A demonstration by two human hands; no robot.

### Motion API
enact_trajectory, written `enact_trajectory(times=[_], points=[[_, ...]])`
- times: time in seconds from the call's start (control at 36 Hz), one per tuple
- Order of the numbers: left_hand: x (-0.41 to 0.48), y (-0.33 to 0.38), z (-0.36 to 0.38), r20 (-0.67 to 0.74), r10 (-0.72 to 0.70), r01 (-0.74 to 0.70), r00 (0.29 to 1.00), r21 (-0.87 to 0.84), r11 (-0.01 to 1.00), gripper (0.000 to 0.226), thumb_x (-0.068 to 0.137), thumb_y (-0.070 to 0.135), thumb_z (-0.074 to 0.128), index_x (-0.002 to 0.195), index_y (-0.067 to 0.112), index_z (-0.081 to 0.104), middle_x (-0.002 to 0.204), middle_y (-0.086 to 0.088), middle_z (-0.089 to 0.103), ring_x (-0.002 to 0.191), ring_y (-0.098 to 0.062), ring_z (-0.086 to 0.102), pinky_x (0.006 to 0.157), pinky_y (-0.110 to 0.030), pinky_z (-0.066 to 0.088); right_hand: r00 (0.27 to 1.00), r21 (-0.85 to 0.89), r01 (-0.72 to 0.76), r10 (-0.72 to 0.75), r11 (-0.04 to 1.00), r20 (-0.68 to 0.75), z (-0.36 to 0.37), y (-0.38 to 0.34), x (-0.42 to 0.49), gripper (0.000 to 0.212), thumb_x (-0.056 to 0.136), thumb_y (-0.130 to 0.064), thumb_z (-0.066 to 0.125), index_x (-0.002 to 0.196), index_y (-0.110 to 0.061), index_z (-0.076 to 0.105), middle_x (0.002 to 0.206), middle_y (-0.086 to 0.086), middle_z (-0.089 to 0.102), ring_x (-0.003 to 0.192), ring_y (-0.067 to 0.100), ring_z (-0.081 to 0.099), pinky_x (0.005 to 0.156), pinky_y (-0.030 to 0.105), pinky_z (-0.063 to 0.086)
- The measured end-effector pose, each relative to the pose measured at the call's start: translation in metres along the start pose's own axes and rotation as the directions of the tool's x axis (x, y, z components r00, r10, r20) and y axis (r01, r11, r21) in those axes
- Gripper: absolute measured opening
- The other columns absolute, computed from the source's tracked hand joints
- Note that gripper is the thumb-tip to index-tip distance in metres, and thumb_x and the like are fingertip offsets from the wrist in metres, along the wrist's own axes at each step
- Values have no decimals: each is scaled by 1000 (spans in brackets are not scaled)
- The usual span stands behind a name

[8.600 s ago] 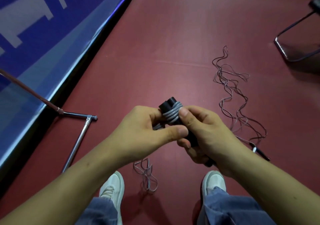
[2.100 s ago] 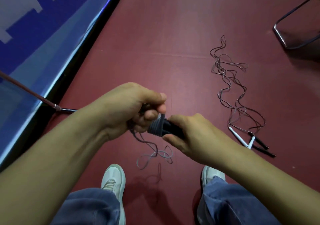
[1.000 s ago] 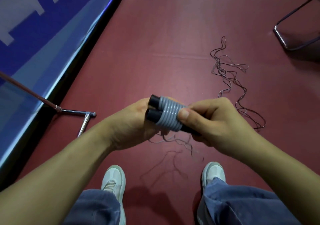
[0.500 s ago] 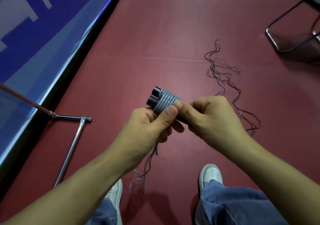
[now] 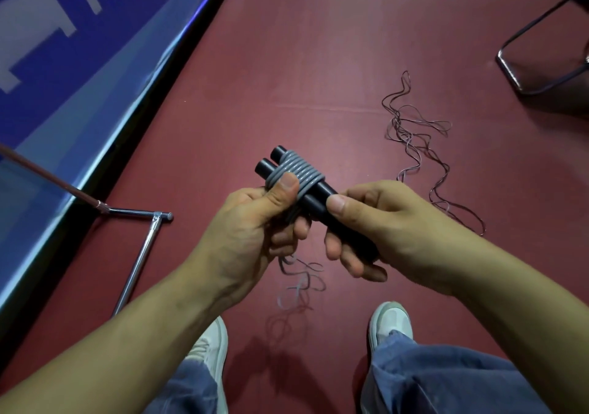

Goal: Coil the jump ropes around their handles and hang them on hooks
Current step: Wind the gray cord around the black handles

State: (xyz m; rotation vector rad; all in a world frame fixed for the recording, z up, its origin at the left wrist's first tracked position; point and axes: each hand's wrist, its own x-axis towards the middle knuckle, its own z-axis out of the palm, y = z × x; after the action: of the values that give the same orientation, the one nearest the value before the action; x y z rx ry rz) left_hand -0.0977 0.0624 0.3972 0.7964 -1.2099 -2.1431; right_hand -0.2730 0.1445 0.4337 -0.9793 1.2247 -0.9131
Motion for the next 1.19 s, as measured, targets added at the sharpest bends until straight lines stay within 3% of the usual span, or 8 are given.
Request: enact_trajectory(times=[0.33, 0.42, 0.58, 0.72, 0.86, 0.97, 1.08, 1.19], points=[[-1, 6, -2, -12, -12, 12, 1000, 40, 999, 39, 86, 43, 60, 72, 10, 74, 59, -11, 59, 52, -17, 37, 51, -28, 22, 973, 422, -116, 18, 899, 229, 4, 10, -1, 27, 99, -25, 56, 100, -1, 66, 71, 13, 66, 51, 16, 66, 36, 19, 46], [0, 5, -3, -8, -15, 15, 1000, 56, 998, 40, 88, 41, 59, 77, 3, 69, 58, -11, 57, 51, -16, 42, 50, -28, 22, 972, 359, -121, 38, 925, 232, 4, 15, 0, 26, 96, -31, 57, 99, -8, 69, 69, 10, 61, 49, 21, 62, 39, 23, 46], [3, 7, -4, 27, -7, 1, 1000, 196, 981, 46, 91, 41, 58, 80, -3, 65, 63, -14, 56, 52, -17, 41, 53, -32, 19, 977, 250, -166, 125, 954, 170, 7, 16, 4, 31, 100, -44, 53, 95, -15, 64, 59, -1, 32, 43, 9, 21, 42, 17, 20], [3, 14, -4, -20, -61, 64, 998, 309, 949, 47, 93, 47, 64, 78, 2, 68, 62, -17, 54, 46, -17, 32, 46, -26, 26, 990, 151, -122, 132, 981, -57, 12, 17, 10, 27, 103, -31, 50, 87, -10, 53, 54, 0, 30, 42, 10, 20, 42, 18, 15], [-1, 22, -6, -17, -109, 108, 994, 379, 919, 51, 89, 51, 58, 82, 1, 70, 57, -13, 53, 41, -15, 30, 42, -22, 26, 986, 41, -97, 101, 994, -131, 11, 14, 9, 25, 104, -23, 51, 86, -7, 55, 52, -1, 38, 44, 12, 23, 43, 20, 18], [-6, 24, -5, -9, -170, 156, 985, 437, 886, 31, 98, 28, 60, 89, 1, 71, 62, -11, 57, 45, -13, 31, 46, -24, 25, 979, -54, -87, 76, 995, -191, 8, 14, 7, 25, 104, -22, 52, 86, -6, 57, 51, -1, 38, 42, 13, 25, 41, 21, 19], [-12, 24, -6, -77, -126, 144, 989, 675, 724, 21, 98, 18, 63, 82, 9, 74, 60, -6, 66, 48, -18, 42, 51, -30, 34, 959, -194, -122, 65, 973, -277, 3, 18, 11, 27, 103, -24, 55, 85, -5, 60, 51, -2, 42, 42, 15, 29, 43, 23, 23], [-17, 24, -3, -3, 54, -12, 999, 961, 275, 27, 92, 31, 66, 71, 14, 65, 58, -4, 62, 49, -16, 50, 52, -35, 44, 948, -360, -171, 55, 917, -312, 1, 21, 15, 31, 101, -33, 59, 78, -12, 64, 52, -4, 50, 43, 12, 37, 45, 25, 29]])
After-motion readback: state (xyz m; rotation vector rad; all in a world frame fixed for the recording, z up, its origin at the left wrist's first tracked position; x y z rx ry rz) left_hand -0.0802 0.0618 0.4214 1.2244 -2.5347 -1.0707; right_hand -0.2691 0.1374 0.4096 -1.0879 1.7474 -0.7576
